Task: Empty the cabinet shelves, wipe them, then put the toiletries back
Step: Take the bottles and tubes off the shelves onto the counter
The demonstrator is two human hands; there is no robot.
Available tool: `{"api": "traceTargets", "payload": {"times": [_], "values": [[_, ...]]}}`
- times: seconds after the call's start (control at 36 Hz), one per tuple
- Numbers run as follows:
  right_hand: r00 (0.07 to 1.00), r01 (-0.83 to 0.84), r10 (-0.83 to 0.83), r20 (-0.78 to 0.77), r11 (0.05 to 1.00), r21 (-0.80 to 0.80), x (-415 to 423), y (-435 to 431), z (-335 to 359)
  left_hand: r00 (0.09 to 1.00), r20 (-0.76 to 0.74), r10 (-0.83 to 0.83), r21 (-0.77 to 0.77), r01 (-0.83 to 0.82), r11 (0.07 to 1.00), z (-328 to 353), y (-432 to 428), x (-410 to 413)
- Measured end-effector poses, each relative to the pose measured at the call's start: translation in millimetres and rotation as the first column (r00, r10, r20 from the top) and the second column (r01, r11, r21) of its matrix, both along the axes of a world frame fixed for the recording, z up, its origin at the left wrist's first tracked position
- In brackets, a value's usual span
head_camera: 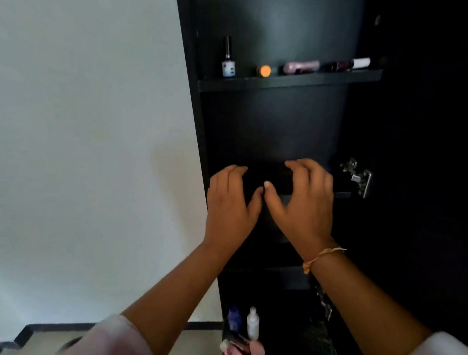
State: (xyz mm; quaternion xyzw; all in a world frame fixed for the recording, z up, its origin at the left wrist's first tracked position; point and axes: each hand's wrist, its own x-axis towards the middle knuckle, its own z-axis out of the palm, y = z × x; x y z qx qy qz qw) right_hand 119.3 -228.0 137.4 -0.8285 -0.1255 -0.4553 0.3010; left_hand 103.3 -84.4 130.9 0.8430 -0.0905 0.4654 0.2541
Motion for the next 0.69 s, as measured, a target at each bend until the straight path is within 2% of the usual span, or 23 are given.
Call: {"api": "traceTargets", "payload": {"times": [0.08, 0.25, 0.42, 0.53, 0.69], "values": [[0.996, 0.015, -0.017, 0.084, 1.0, 0.014, 8.7, -3.0, 34.7, 0.998, 0.067, 0.003, 0.008, -0.003, 1.0, 39.4, -4.3, 11.3], [0.988, 0.005, -0.007, 0.155, 1.0, 0.012, 26.1, -4.4, 91.0, 0.981, 0.193, 0.0, 0.005, -0.001, 1.0, 102.0, -5.4, 31.4], [0.971, -0.085, 0.091, 0.223, 0.996, -0.034, 42.8, -1.5, 142.5, 0.952, 0.304, 0.028, 0.015, -0.035, 0.999, 158.3, -0.4, 49.3], [0.975, -0.132, 0.155, 0.157, 0.98, -0.147, 57.8, 3.0, 163.7, 0.968, 0.242, 0.064, 0.007, -0.068, 0.998, 190.0, 11.2, 70.0], [0.984, -0.163, 0.176, 0.029, 0.954, -0.251, 80.2, 8.8, 180.1, 0.997, -0.014, 0.073, 0.025, -0.073, 0.997, 215.3, 29.0, 96.3]]}}
